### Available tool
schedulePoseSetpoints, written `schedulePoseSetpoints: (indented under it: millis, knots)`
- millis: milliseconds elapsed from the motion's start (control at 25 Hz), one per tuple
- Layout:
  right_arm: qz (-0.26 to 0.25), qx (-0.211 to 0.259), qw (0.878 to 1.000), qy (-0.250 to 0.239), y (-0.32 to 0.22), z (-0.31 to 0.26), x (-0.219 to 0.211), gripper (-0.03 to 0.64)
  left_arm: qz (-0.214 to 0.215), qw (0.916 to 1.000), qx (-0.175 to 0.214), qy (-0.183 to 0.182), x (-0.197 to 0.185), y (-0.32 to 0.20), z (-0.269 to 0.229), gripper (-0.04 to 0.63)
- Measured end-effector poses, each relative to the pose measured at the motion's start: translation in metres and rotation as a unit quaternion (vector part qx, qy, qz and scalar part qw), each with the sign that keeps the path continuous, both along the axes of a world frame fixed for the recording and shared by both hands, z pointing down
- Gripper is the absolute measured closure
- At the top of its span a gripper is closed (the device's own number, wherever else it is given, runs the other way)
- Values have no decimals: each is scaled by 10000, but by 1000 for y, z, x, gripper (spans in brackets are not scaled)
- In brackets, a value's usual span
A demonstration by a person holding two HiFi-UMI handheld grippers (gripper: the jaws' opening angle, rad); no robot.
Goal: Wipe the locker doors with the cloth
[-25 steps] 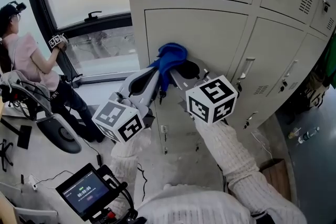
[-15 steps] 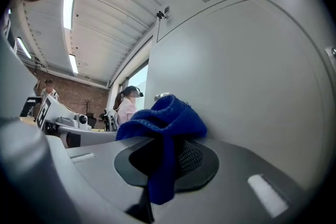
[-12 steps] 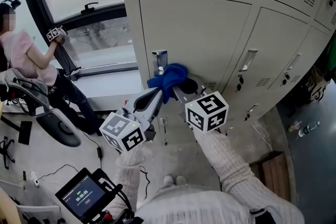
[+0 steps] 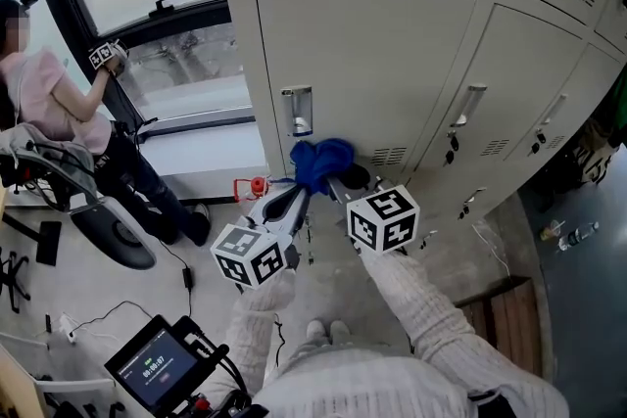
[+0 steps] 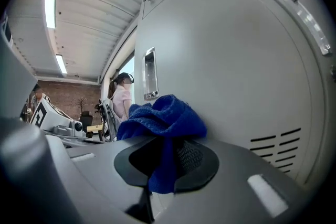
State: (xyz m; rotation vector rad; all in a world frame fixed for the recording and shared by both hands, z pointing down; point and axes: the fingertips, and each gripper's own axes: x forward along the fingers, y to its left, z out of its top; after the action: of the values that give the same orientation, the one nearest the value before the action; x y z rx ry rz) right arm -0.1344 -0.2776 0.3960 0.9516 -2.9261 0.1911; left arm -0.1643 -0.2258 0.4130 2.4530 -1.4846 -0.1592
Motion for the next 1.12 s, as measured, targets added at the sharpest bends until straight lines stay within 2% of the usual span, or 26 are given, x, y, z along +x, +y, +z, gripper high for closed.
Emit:
schedulePoseSetpoints:
  millis: [120,320,520,880,1120]
  knots:
    - [-23,-141,9998,166,-1,17,2,568,-2,9997,-220,-127,5,-1,17,589]
    - [-37,-346,9987,374,0,39,2,568,57,9981,-600,-145,14,-1,39,589]
    - [-73,-494,9977,454,0,49,2,568,69,9967,-790,-154,17,-1,48,589]
    - [-88,-587,9971,471,-10,62,13,568,50,9959,-860,-264,31,-14,61,589]
    - [54,-375,9989,262,-5,28,24,568,495,9965,-540,-400,51,-5,24,589]
